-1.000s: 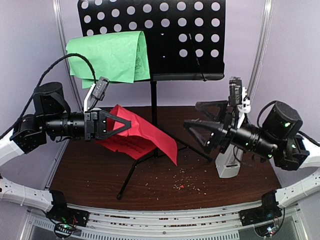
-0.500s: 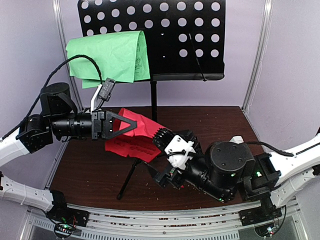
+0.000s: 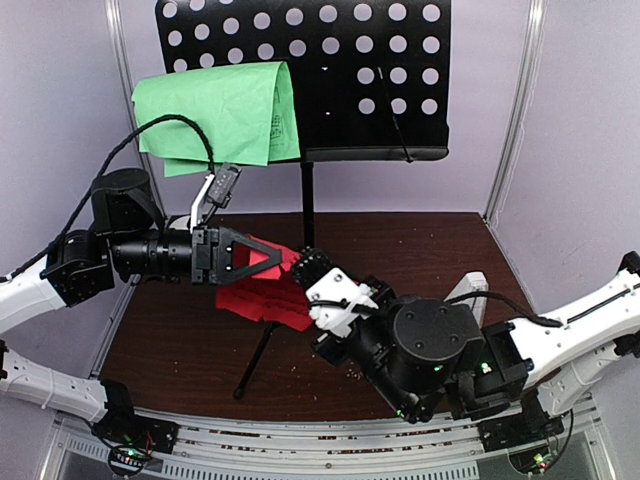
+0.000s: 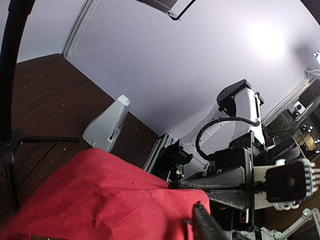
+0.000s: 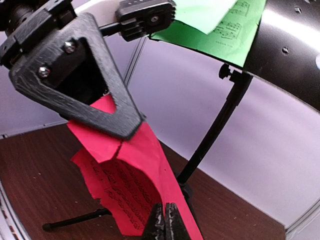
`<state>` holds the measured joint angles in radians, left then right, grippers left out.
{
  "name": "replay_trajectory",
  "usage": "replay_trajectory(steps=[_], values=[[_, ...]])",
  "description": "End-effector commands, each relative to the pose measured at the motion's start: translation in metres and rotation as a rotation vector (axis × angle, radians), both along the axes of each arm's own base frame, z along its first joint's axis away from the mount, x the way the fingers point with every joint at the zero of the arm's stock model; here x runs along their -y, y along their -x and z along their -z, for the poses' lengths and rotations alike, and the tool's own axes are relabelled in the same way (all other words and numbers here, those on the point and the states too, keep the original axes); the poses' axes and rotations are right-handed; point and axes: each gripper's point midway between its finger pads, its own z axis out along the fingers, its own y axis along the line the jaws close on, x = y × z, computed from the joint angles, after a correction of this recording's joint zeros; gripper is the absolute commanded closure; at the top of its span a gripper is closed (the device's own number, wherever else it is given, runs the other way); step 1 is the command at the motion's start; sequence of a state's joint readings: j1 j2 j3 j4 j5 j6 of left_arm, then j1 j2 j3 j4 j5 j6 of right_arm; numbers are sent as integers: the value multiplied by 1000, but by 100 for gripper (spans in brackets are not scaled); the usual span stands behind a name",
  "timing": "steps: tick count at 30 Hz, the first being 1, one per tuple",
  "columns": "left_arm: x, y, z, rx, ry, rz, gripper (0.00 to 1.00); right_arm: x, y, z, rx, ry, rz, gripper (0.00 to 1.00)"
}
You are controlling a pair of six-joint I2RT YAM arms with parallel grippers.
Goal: Pack up the instrument practice props
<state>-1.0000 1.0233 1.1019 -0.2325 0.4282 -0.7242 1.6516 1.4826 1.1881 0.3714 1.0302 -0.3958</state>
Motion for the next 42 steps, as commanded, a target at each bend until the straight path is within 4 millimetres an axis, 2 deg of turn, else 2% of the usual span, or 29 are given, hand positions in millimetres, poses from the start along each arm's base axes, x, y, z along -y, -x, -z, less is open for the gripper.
replay_trajectory(steps=[1,3,7,12,15,19,21,26,30,35,42], values=[[-7,-10,-15,75,30,-59,38,27,-4,-2,-152,-201,-40,100],[-14,-18,-17,99,28,-110,25,33,-11,19,-286,-257,-96,100],[-26,-31,-17,117,33,-175,11,42,-21,77,-625,-370,-164,100],[-30,-41,-8,113,12,-209,4,60,-20,152,-906,-400,-86,100],[-31,-44,-2,107,1,-218,2,74,-18,192,-1012,-387,2,100],[-32,-45,5,100,-13,-222,2,100,-18,237,-1070,-328,162,100],[-33,-46,8,97,-19,-229,2,112,-20,251,-1069,-303,241,100],[-38,-48,15,90,-34,-250,2,136,-30,265,-1027,-308,389,100],[-41,-48,17,86,-35,-261,2,142,-34,265,-1029,-438,431,100],[-44,-49,23,80,-45,-277,2,144,-46,247,-1012,-715,434,100],[-49,-50,27,83,-49,-293,2,145,-62,226,-930,-877,470,100]])
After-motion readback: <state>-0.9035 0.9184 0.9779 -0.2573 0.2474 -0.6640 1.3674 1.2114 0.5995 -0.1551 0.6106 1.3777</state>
